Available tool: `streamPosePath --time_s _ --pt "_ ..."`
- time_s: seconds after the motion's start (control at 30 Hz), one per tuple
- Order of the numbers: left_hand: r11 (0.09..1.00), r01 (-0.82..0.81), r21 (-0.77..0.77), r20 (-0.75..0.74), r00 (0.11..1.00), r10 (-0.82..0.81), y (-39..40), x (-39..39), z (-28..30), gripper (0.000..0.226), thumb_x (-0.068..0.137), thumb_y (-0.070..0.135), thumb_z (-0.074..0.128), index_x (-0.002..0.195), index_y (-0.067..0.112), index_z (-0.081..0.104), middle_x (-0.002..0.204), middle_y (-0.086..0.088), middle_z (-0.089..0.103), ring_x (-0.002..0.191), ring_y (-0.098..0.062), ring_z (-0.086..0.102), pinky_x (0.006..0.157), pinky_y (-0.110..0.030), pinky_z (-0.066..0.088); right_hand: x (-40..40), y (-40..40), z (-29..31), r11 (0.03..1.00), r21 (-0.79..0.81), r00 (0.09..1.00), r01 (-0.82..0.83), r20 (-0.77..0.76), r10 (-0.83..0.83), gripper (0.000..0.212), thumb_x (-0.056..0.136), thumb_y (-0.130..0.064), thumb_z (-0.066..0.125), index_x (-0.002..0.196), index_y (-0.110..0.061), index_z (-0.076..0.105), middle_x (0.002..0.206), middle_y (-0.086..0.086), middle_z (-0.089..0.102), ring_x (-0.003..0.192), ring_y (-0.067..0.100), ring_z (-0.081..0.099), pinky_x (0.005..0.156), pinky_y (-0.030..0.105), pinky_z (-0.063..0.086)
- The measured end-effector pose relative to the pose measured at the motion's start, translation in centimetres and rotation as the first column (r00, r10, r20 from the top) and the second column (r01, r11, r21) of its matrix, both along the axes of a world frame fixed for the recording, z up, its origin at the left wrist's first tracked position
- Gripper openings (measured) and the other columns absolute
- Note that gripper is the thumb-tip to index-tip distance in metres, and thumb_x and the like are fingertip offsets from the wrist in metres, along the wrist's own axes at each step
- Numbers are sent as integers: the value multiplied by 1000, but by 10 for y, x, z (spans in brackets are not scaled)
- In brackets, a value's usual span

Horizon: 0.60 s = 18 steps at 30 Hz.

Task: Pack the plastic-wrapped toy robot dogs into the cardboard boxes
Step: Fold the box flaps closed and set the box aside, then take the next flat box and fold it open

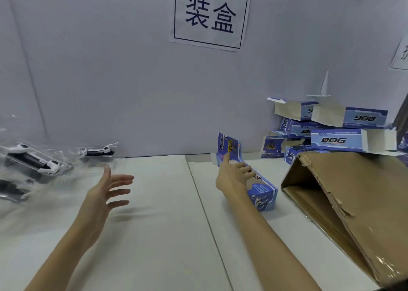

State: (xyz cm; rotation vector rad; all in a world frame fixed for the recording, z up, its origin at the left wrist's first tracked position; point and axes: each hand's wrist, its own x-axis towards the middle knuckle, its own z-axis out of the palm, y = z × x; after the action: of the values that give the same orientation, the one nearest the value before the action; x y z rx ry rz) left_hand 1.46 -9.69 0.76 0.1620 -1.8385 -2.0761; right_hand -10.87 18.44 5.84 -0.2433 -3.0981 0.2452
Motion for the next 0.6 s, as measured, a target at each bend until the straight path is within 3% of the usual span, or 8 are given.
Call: streamPosePath --time_s 0.1,0.13,0.2,0.23,0.3,0.37,0.47,0.6 --pt "996 -8 -86 21 1000 10 6 3 -1 55 89 67 61 108 19 78 115 -5 75 103 -29 71 84 -45 56 5 -17 3 894 -302 873 -330 -457 167 92 99 -12 64 165 -23 0 161 20 32 146 37 36 117 49 37" --pt "992 -2 -123 22 1000 5 9 5 -2 56 85 71 69 112 23 77 115 -4 75 103 -26 73 84 -43 57 10 -23 5 752 -471 809 -461 -571 139 83 102 -14 61 164 -25 7 153 8 44 136 23 50 106 38 49" --pt "982 14 -187 28 1000 -9 14 6 -4 69 70 78 72 125 37 68 123 1 71 103 -15 73 90 -42 58 26 -36 11 344 -722 784 -600 -616 74 61 106 -22 57 157 -29 24 129 -11 62 108 1 66 80 19 57" --pt "977 8 -213 31 1000 -1 15 6 -4 74 66 79 70 131 44 62 128 5 68 106 -11 72 96 -43 57 32 -40 10 175 -778 796 -603 -600 76 52 106 -23 59 151 -29 33 122 -12 66 103 1 69 75 19 59" --pt "976 -4 -217 38 999 12 16 5 0 84 63 85 67 139 55 49 135 11 62 117 -7 66 102 -41 52 38 -42 1 -111 -850 835 -515 -527 162 42 105 -25 61 144 -25 44 125 -1 71 111 18 73 80 37 64" --pt "988 53 -147 39 998 -47 15 5 5 94 59 92 65 144 60 40 137 12 64 124 -10 64 99 -39 50 45 -42 -6 -303 -880 820 -366 -459 343 44 104 -27 61 146 -25 47 132 10 69 117 33 71 85 47 63" --pt "985 166 -52 -16 986 -167 18 7 7 91 62 89 73 142 69 35 136 11 69 122 -20 68 100 -47 51 53 -43 -13 -346 -899 738 -268 -422 526 60 97 -36 65 150 -41 38 133 7 70 115 28 72 80 37 63" --pt "994 66 -83 -136 988 -77 22 9 8 96 69 56 90 144 72 32 136 -2 65 117 -24 71 99 -48 55 67 -64 -18 -225 -861 769 -457 -509 387 69 97 -44 63 154 -54 25 141 0 62 120 24 69 82 35 63"
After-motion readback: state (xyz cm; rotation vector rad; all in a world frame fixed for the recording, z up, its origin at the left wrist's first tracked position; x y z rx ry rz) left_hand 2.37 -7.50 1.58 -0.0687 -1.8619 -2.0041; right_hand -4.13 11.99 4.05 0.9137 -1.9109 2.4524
